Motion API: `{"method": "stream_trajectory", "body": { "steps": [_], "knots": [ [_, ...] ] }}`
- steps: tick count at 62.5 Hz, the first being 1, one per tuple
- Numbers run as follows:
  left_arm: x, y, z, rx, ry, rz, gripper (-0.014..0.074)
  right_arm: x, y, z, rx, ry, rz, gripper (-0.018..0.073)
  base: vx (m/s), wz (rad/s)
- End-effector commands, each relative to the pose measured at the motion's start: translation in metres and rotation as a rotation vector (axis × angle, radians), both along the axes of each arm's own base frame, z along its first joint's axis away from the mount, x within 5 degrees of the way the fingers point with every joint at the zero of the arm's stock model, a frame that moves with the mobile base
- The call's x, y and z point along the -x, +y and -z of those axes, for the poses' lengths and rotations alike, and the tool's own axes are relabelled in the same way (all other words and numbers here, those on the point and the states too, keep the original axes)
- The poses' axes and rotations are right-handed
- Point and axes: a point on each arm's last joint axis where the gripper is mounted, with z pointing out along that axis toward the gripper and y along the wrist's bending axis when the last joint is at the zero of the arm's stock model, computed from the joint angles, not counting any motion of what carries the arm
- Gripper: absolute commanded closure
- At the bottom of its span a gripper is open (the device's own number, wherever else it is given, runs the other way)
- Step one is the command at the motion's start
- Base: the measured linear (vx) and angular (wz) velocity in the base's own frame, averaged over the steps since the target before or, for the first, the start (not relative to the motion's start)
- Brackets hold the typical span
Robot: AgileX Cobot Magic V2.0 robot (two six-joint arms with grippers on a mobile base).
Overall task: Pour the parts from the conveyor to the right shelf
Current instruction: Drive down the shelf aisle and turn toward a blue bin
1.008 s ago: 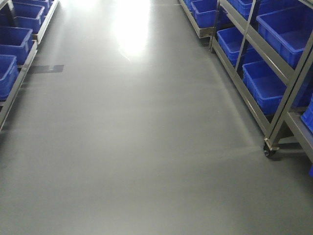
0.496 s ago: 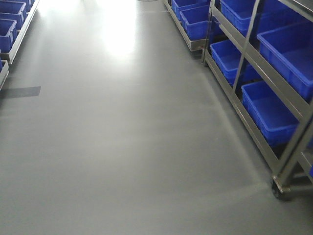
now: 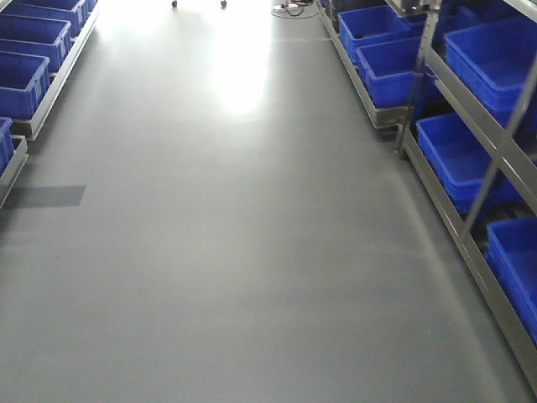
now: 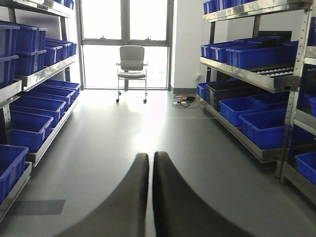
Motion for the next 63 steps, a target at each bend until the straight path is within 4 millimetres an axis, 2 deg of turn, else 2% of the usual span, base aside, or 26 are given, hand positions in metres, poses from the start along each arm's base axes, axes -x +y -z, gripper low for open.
{"method": "stream_trajectory", "body": {
  "steps": [1,63],
  "knots": [
    [0.0000,-0.0003,0.0030,0.010,-0.054,0.003,0.0603,-0.0003,0.0004,-0.0166,0.011,-0.104,-0.004,0.0568,0.78,0.15],
    [0.0000,-0.0003,0.0030,0.010,-0.054,0.003,0.0603,-0.0003,0.0004,-0.0166,0.011,-0.103,-0.004,0.0568,0.69,0.15]
  ]
}}
